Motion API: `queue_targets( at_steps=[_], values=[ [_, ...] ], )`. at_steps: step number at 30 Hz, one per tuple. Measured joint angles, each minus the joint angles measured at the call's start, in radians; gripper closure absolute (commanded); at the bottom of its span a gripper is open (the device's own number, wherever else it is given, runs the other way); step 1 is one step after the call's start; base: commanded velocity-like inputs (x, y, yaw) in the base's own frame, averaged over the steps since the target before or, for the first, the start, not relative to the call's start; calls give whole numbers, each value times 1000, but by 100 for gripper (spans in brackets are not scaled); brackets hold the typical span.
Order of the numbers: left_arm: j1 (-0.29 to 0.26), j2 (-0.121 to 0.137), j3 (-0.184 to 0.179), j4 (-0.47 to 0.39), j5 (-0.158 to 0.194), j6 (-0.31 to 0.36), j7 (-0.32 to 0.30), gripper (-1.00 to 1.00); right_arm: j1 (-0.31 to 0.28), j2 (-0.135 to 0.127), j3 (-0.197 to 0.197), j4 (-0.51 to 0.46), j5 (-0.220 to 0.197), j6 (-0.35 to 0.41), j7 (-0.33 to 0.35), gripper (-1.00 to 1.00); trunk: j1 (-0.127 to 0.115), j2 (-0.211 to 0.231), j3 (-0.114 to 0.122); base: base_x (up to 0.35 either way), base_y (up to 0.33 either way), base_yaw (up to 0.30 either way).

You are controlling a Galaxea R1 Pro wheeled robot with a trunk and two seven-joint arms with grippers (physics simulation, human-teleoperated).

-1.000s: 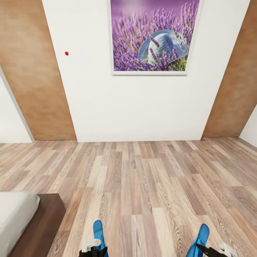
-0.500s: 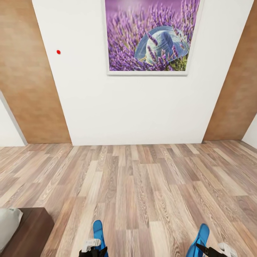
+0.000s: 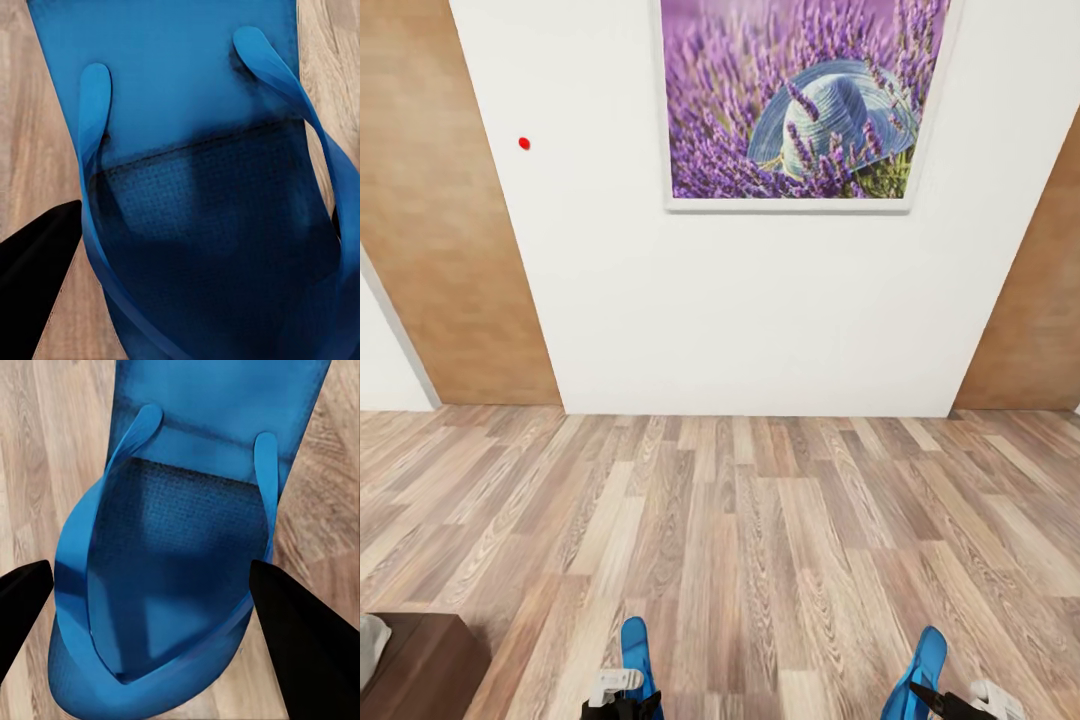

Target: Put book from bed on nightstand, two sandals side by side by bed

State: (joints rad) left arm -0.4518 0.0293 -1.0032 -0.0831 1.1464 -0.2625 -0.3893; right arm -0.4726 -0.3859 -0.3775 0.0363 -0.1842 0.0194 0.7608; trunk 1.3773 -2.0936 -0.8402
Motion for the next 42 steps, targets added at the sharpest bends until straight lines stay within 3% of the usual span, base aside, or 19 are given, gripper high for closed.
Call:
queue_targets(
  at_steps=[42],
  values=[
    [0, 0, 0, 0, 0, 0, 0, 100, 0, 0, 0, 0, 0, 0, 0, 100, 0, 0, 0, 315, -10, 10]
  ],
)
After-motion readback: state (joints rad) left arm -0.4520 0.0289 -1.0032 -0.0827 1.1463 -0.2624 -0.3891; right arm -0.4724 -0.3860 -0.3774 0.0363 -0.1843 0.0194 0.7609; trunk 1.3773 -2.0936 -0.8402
